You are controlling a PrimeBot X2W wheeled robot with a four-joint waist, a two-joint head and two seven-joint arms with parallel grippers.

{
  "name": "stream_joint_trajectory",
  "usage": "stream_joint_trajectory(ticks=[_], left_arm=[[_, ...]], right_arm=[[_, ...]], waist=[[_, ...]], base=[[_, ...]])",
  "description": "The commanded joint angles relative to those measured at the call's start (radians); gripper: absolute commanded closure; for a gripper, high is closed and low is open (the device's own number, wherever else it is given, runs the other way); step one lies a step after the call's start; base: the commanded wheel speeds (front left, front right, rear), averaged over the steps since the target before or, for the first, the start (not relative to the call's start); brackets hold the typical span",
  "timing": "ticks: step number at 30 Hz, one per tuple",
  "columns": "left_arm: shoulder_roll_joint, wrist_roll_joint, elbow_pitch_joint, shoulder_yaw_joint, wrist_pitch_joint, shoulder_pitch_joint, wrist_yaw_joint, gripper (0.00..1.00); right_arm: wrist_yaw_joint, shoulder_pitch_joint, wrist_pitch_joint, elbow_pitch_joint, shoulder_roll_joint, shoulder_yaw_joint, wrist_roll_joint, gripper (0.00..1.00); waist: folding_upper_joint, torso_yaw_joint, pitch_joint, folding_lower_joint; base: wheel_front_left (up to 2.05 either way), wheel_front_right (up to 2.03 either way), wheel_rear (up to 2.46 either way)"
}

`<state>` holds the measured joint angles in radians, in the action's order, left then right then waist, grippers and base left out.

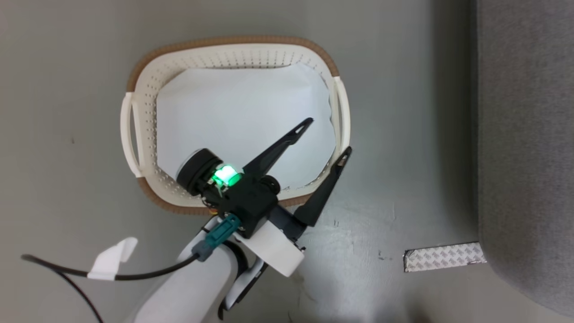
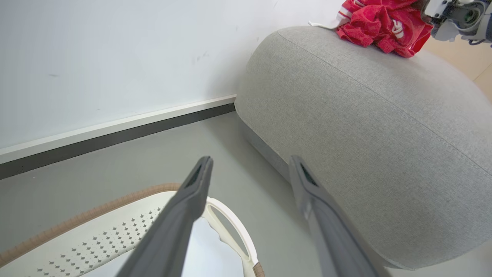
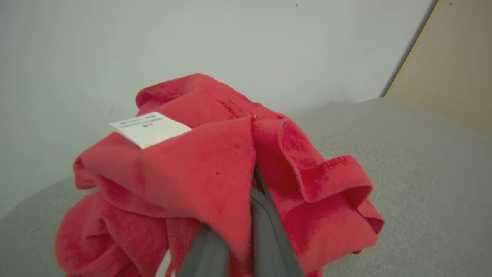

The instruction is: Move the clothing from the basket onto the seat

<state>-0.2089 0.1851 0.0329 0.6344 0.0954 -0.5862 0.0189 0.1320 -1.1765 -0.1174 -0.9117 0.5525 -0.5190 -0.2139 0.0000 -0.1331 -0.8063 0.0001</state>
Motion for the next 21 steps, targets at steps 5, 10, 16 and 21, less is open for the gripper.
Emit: stream_joint_trajectory(ticks=[5,10,16,21], left_arm=[[-0.013,0.021,-0.006,-0.02,0.017,0.034,-0.021,0.0],[-0.012,0.063,-0.037,-0.046,0.056,0.082,-0.039,0.0],[-0.017,0.119,-0.084,-0.089,0.111,0.166,-0.065,0.0],[-0.013,0.187,-0.136,-0.151,0.154,0.288,-0.097,0.0]], right_arm=[[-0.003,0.081,-0.064,0.014,-0.021,0.064,0.005,0.0],[-0.003,0.231,-0.108,0.095,-0.058,0.142,-0.013,0.0],[-0.003,0.423,-0.133,0.252,-0.107,0.215,-0.061,0.0],[-0.003,0.638,-0.136,0.429,-0.172,0.271,-0.086,0.0]], waist=[[0.0,-0.031,0.099,-0.0001],[0.0,-0.052,0.219,-0.0001],[0.0,-0.051,0.372,-0.0001],[0.0,-0.026,0.551,-0.0001]], base=[[0.0,0.0,0.0],[0.0,0.0,0.0],[0.0,0.0,0.0],[0.0,0.0,0.0]])
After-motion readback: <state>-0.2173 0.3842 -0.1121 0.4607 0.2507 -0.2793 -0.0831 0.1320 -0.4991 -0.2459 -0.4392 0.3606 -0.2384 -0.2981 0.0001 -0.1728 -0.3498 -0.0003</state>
